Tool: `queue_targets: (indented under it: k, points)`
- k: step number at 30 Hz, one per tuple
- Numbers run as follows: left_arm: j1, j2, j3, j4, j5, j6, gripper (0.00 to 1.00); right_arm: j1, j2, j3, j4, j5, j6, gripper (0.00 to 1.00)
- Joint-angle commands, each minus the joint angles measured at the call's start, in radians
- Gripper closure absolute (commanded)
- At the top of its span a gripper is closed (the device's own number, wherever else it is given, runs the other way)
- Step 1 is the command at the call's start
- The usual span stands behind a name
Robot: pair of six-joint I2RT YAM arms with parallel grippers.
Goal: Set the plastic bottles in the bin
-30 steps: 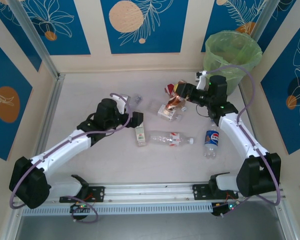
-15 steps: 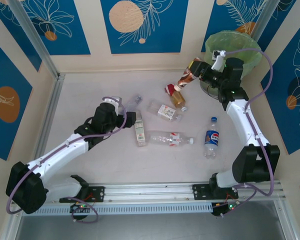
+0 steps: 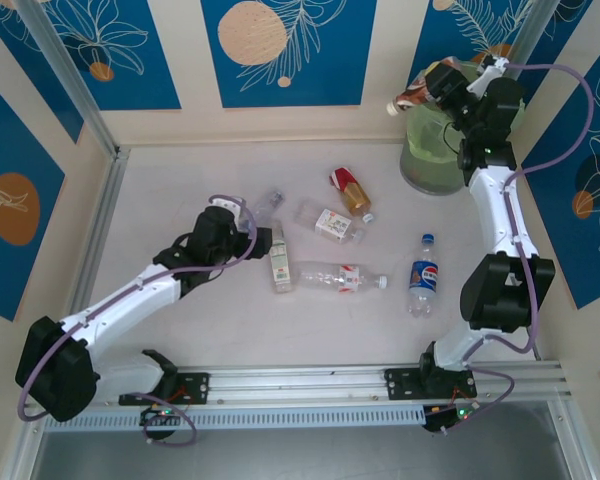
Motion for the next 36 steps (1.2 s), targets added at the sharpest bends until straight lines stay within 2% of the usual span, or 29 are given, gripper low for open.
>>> queue_targets:
  k: [1, 6, 10, 12, 19, 22, 26, 31, 34, 36]
  points:
    - [-0.008, 0.018, 0.040, -0.032, 0.006, 0.029, 0.00, -0.015, 0.043, 0.047, 0.077, 0.131, 0.034, 0.53]
    - [-0.008, 0.031, 0.043, -0.036, 0.010, 0.028, 0.00, -0.012, 0.064, -0.002, 0.187, 0.293, 0.034, 0.50]
    - [-0.009, 0.039, 0.046, -0.046, 0.014, 0.025, 0.00, -0.002, 0.069, -0.085, 0.352, 0.468, -0.038, 0.51]
    - [-0.009, 0.040, 0.046, -0.048, 0.016, 0.021, 0.00, -0.006, 0.081, -0.099, 0.401, 0.514, -0.083, 0.50]
    - [-0.009, 0.049, 0.046, -0.060, 0.020, 0.013, 0.00, 0.015, 0.096, -0.124, 0.490, 0.500, -0.280, 0.50]
    - [-0.008, 0.058, 0.048, -0.061, 0.026, 0.008, 0.00, 0.038, 0.106, -0.145, 0.527, 0.530, -0.395, 0.48]
    - [-0.009, 0.069, 0.058, -0.075, 0.033, 0.008, 0.00, 0.042, 0.119, -0.158, 0.513, 0.579, -0.444, 0.47]
    - [-0.009, 0.070, 0.060, -0.090, 0.016, 0.009, 0.00, 0.039, 0.154, -0.160, 0.505, 0.600, -0.592, 0.46]
    - [-0.008, 0.071, 0.058, -0.091, 0.011, 0.008, 0.00, 0.019, 0.179, -0.124, 0.430, 0.609, -0.599, 0.44]
    - [-0.010, 0.076, 0.058, -0.087, 0.010, 0.006, 0.00, -0.002, 0.204, -0.052, 0.289, 0.608, -0.563, 0.43]
